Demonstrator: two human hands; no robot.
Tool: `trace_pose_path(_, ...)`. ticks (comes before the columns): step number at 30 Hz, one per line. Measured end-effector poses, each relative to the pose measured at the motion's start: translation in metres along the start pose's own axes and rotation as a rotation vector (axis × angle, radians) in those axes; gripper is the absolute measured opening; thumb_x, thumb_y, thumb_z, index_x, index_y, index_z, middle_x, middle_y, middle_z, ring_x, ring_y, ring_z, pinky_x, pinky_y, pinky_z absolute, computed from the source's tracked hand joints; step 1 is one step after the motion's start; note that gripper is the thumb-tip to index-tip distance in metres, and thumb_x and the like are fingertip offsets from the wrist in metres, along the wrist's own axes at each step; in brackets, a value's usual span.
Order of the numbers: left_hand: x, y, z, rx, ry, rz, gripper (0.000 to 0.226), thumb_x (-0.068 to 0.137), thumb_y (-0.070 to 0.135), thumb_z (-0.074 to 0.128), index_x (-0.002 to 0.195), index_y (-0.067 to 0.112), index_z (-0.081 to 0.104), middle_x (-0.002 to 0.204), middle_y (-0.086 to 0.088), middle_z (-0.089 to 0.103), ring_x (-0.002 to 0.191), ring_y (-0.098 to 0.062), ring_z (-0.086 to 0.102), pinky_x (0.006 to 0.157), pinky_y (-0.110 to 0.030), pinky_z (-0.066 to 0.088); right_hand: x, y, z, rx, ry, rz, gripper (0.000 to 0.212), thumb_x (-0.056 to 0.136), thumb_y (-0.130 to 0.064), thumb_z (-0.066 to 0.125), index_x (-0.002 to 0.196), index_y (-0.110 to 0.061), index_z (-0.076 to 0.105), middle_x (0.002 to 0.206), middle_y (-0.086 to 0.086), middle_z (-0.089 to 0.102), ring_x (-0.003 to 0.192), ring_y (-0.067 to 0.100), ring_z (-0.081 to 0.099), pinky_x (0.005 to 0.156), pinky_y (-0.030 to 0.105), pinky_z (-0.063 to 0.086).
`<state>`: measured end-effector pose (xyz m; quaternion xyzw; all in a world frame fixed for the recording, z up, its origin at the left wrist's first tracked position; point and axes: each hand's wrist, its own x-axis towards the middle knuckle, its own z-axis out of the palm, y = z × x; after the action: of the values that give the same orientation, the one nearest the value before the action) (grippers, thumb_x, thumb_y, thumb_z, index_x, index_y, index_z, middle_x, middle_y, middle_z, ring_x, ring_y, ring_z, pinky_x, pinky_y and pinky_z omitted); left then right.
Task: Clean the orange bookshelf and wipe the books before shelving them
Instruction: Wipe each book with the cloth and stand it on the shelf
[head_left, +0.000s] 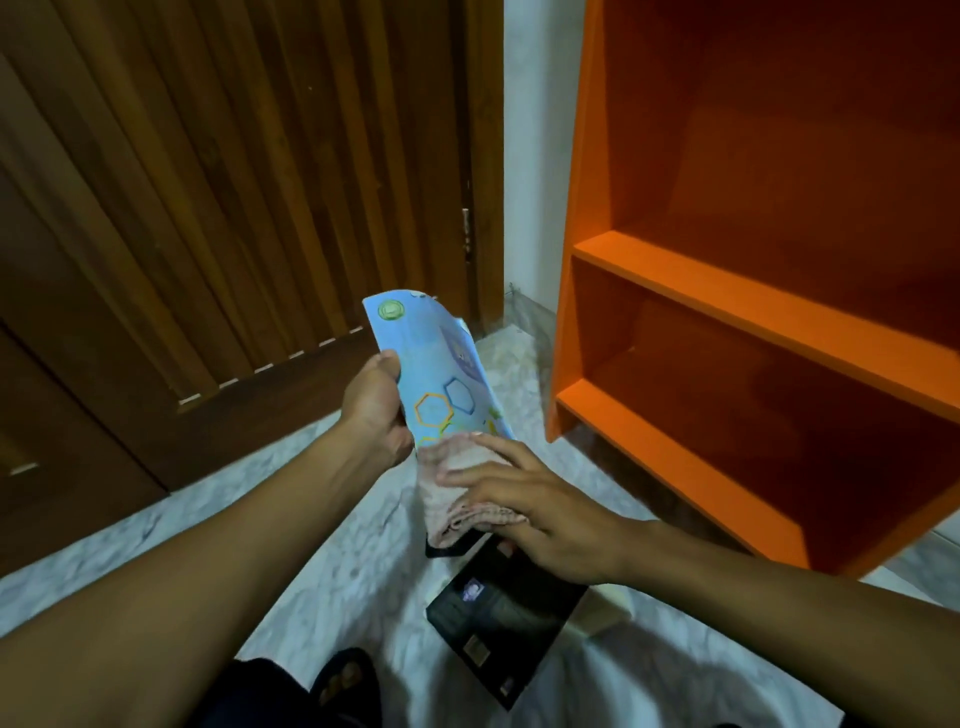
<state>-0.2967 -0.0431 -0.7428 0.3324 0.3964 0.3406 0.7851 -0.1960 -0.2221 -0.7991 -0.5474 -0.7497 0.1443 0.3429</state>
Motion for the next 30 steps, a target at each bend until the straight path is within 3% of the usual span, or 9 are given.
trace_pose_path(5,-0.005,0.013,-0.008,0.128,-0.035,0.121,0.029,0.105,0.023,0.039,0.124,0.008,0.055,0.119,-0.018,0.068,0.098,-0.039,0.069,0.075,-0.054,0.060,-0.004,0.000,-0.006,0.210,-0.079,0.254,0.019,0.103,-0.032,0.049,0.109,-0.020,0.061,0.109,-0.006,0.067,0.107,0.014,0.061,0.092,0.034,0.050)
trace_pose_path(10,-0.012,0.021,-0.003,0.313,-0.158,0.287,0.027,0.108,0.025,0.034,0.116,0.012,0.057,0.102,-0.006,0.071,0.078,-0.019,0.072,0.062,-0.033,0.061,-0.009,0.029,-0.024,0.289,0.059,0.646,0.056,0.086,-0.072,0.035,0.094,-0.019,0.051,0.075,-0.008,0.055,0.061,-0.001,0.051,0.071,0.037,0.049)
trace_pose_path(12,-0.016,0.021,-0.001,0.370,-0.272,0.309,0.027,0.108,0.023,0.035,0.117,0.010,0.057,0.103,-0.007,0.072,0.079,-0.019,0.072,0.064,-0.031,0.061,-0.009,0.044,-0.032,0.376,0.171,0.759,0.065,0.080,-0.078,0.042,0.110,-0.022,0.052,0.094,-0.001,0.063,0.074,-0.002,0.059,0.075,0.036,0.049)
trace_pose_path(15,-0.025,0.021,0.004,0.445,-0.421,0.333,0.028,0.106,0.021,0.037,0.120,0.012,0.059,0.107,-0.007,0.074,0.089,-0.022,0.073,0.072,-0.034,0.061,-0.006,0.059,-0.044,0.580,0.273,0.790,0.077,0.081,-0.069,0.063,0.145,-0.034,0.038,0.145,0.002,0.050,0.124,0.019,0.053,0.094,0.042,0.049)
trace_pose_path(19,-0.037,0.018,0.012,0.539,-0.508,0.406,0.024,0.105,0.020,0.041,0.115,0.014,0.062,0.102,-0.003,0.075,0.087,-0.018,0.072,0.072,-0.029,0.059,-0.006,0.057,-0.054,0.738,0.338,0.725,0.038,0.096,-0.032,0.063,0.133,-0.029,0.053,0.131,0.007,0.063,0.118,0.030,0.063,0.092,0.043,0.056)
trace_pose_path(21,-0.038,0.020,0.013,0.609,-0.466,0.497,0.022,0.105,0.021,0.041,0.109,0.021,0.063,0.097,0.007,0.075,0.086,-0.013,0.071,0.071,-0.027,0.056,-0.007,0.051,-0.061,0.748,0.422,0.702,0.032,0.100,-0.022,0.056,0.133,-0.021,0.055,0.126,0.006,0.067,0.110,0.023,0.067,0.087,0.035,0.058)
trace_pose_path(24,-0.037,0.026,0.010,0.710,-0.435,0.564,0.019,0.105,0.024,0.043,0.110,0.031,0.059,0.100,0.018,0.073,0.090,-0.002,0.070,0.070,-0.021,0.053,-0.003,0.045,-0.074,0.709,0.521,0.658,0.033,0.101,-0.020,0.054,0.134,-0.022,0.055,0.126,0.005,0.068,0.112,0.028,0.067,0.093,0.047,0.055)
trace_pose_path(26,-0.033,0.029,0.004,0.776,-0.454,0.534,0.024,0.103,0.017,0.048,0.120,0.033,0.055,0.108,0.020,0.072,0.097,-0.001,0.070,0.068,-0.018,0.056,0.003,0.035,-0.089,0.725,0.591,0.620,0.029,0.102,-0.014,0.052,0.129,-0.021,0.058,0.117,0.004,0.072,0.102,0.029,0.071,0.079,0.040,0.059)
trace_pose_path(30,-0.023,0.030,0.001,1.031,-0.463,0.402,0.032,0.097,0.011,0.060,0.122,0.032,0.062,0.108,0.000,0.074,0.100,-0.025,0.070,0.080,-0.043,0.057,0.012,0.023,-0.122,0.696,0.661,0.570,0.028,0.101,-0.012,0.052,0.127,-0.020,0.058,0.114,0.006,0.074,0.096,0.026,0.073,0.068,0.031,0.059)
